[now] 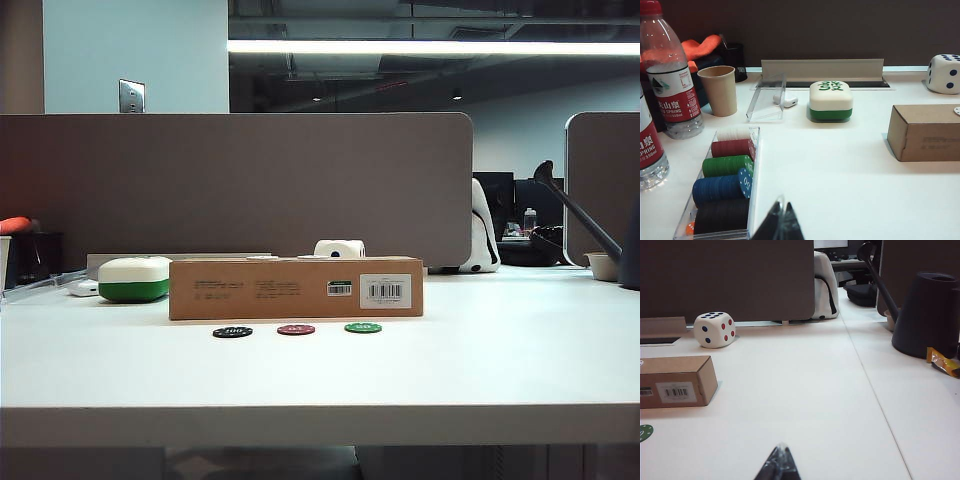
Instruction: Push the chip, whose value equals the sum of all the chip values on the rectangular box, forward next to the box.
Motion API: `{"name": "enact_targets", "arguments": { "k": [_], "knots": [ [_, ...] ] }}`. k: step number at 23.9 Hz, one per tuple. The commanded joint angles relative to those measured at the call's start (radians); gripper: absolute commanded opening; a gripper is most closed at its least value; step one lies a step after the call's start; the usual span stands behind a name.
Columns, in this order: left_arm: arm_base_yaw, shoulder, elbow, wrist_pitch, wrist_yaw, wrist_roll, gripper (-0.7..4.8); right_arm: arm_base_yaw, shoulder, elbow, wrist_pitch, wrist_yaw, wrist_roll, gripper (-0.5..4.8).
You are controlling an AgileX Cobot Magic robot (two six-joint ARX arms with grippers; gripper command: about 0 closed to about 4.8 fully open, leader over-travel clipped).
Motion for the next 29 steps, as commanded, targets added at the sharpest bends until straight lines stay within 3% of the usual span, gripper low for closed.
{"name": "enact_targets", "arguments": {
  "k": [1,21,29],
  "knots": [
    [0.0,0.0,0.003,0.019,-0.002,0.0,-0.05,0.0,0.001,-0.004,0.015,0.0,-0.003,-0.04],
    [0.0,0.0,0.008,0.019,-0.002,0.0,-0.05,0.0,0.001,-0.004,0.015,0.0,-0.002,-0.04],
    [-0.002,0.098,0.133,-0.036,-0.001,0.0,-0.05,0.0,0.001,-0.004,0.014,0.0,-0.002,-0.04]
  ]
}}
